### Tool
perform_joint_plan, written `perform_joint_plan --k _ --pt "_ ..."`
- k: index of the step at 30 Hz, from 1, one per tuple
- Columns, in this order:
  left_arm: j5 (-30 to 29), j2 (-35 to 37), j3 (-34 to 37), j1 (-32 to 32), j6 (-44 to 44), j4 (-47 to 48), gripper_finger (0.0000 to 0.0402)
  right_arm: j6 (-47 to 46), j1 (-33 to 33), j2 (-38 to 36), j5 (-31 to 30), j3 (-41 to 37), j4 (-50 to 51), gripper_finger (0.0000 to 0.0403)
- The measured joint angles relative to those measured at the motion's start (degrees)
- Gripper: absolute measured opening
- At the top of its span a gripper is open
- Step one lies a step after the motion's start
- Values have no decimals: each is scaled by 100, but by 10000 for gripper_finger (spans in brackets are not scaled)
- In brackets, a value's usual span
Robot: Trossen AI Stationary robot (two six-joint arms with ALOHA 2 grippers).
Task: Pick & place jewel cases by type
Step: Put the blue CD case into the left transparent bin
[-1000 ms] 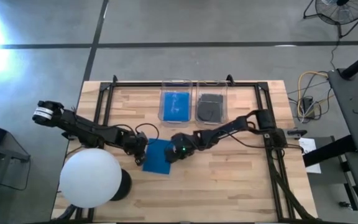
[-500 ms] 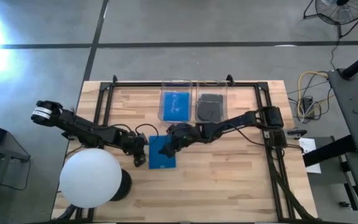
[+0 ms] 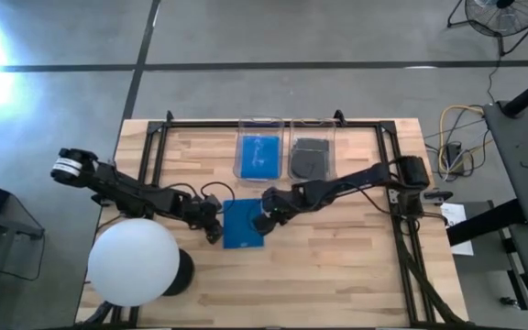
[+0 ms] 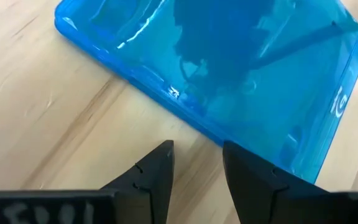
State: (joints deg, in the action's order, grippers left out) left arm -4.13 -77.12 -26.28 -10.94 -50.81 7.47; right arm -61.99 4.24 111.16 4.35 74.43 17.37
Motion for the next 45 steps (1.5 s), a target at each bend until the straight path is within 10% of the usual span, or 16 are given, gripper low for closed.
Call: perform_joint_plan --k 11,24,35,45 --pt "30 -457 28 24 81 -308 126 -1250 8 1016 771 27 -1083 228" --pt "281 -785 -9 35 383 -488 126 -325 93 682 993 435 -1326 229" --pt "534 -839 0 22 120 -1199 126 -1258 55 719 -540 484 -1412 228" --pt "467 -820 -11 24 211 -1248 126 -744 46 701 642 502 -1322 191"
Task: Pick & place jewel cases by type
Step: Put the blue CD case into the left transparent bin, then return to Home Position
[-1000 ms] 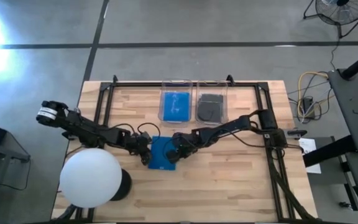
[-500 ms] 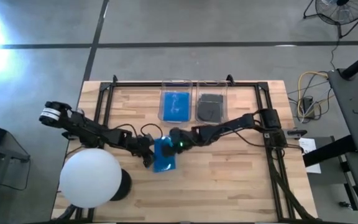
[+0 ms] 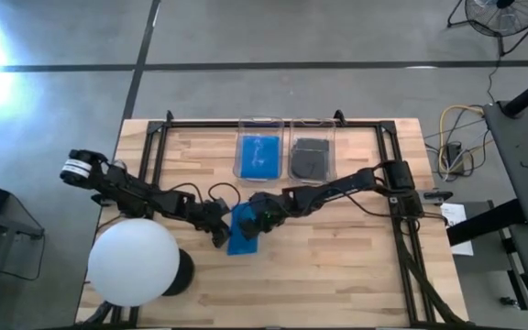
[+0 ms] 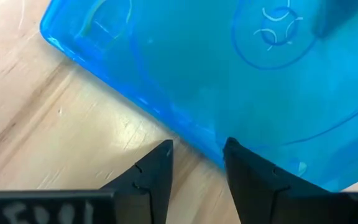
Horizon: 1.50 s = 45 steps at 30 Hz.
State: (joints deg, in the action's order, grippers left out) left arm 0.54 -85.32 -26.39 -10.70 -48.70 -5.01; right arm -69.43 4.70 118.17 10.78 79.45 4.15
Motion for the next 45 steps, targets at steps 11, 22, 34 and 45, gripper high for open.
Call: perform_joint_plan --k 11,22,34,45 --pt "-703 1132 -50 10 370 921 125 40 -43 -427 236 -50 1005 16" --pt "-934 2642 -61 -26 840 1504 125 529 -797 -2387 -1846 -78 1630 14" --pt "-1480 3051 -216 59 936 1213 126 645 -2993 -394 1300 -36 765 93" --pt "-1480 3135 -260 59 793 1285 126 2064 -3081 -1983 -44 495 3122 232"
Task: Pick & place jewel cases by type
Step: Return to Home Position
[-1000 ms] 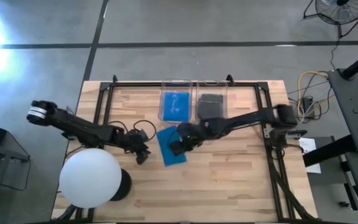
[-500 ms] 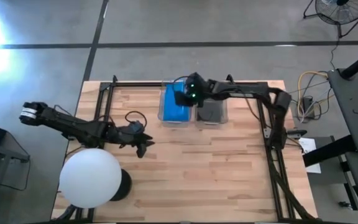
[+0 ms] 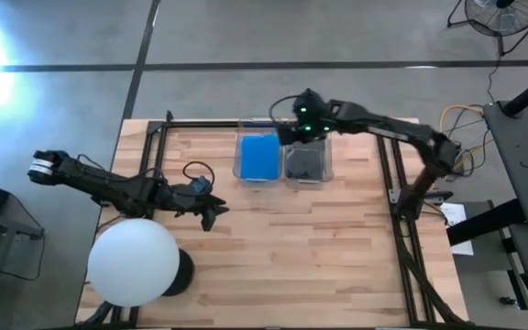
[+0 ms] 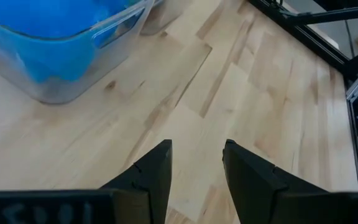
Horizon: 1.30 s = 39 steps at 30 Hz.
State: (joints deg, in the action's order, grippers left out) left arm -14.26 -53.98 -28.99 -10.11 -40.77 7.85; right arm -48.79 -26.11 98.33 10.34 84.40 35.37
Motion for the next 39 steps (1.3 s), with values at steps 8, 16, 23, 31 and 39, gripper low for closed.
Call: perform_joint_plan --k 8,16,23,31,39 --pt "-18 82 -127 0 -393 -19 126 807 1138 -2174 -2423 -163 2383 263" --pt "-309 284 -409 46 -544 -559 126 -2463 4336 -3795 -5816 -973 1991 265" --pt "3132 -248 419 1260 272 -4676 126 -2460 5071 -4033 -5709 -2953 191 263" --pt "5412 1042 512 3451 -136 -4395 126 1089 4896 -6325 -4663 -4247 -2822 267" --pt "3337 3173 1007 2481 549 -1901 126 936 4769 -7221 -4675 -6433 -4018 260"
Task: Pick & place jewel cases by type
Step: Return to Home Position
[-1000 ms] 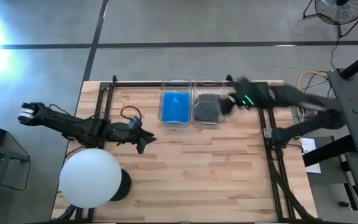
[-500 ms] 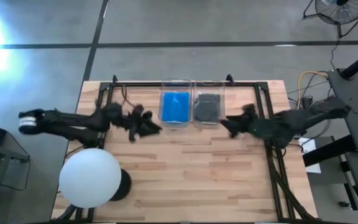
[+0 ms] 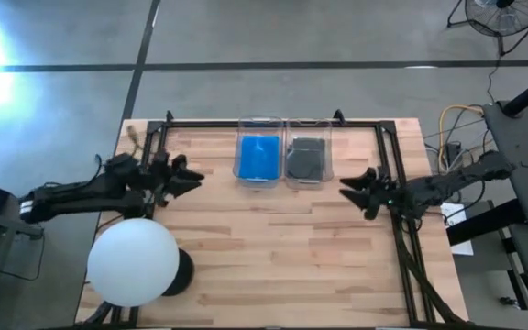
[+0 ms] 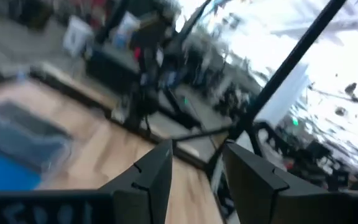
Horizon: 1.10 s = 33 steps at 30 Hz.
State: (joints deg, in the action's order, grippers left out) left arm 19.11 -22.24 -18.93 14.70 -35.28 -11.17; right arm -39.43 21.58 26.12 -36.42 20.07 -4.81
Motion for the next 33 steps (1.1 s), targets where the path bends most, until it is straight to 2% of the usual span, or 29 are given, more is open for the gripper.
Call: perform_joint_plan --k 3,5,10,13,15,16,17,23,29,33 --pt "-995 435 309 -760 185 -4 126 258 -50 -215 45 -456 -73 257" --pt "-1422 666 568 -1280 201 -166 126 494 -52 -561 70 -595 292 256" --pt "-1516 919 1320 -2151 -28 -213 126 605 -54 -1229 181 -1025 1421 259" --pt "-1492 951 1783 -2364 -66 -180 126 605 -51 -1425 188 -1279 1487 262" --pt "-1497 938 1805 -2400 -59 301 126 605 -52 -1488 187 -1483 1560 263" --pt "-1518 1007 1801 -2444 -59 829 126 615 -50 -1506 190 -1558 1543 264" --pt "-1704 1157 1817 -2509 -68 1099 126 626 -48 -1572 204 -1555 1514 265" --pt "-1951 2160 1841 -2204 -57 751 126 641 -183 -2567 264 -1617 1227 261" --pt "-1956 2221 1844 -1656 -70 729 126 632 -494 -2615 366 -1958 -245 254" --pt "-1949 2221 1846 -1551 -73 705 126 629 -821 -2613 337 -1958 -262 255"
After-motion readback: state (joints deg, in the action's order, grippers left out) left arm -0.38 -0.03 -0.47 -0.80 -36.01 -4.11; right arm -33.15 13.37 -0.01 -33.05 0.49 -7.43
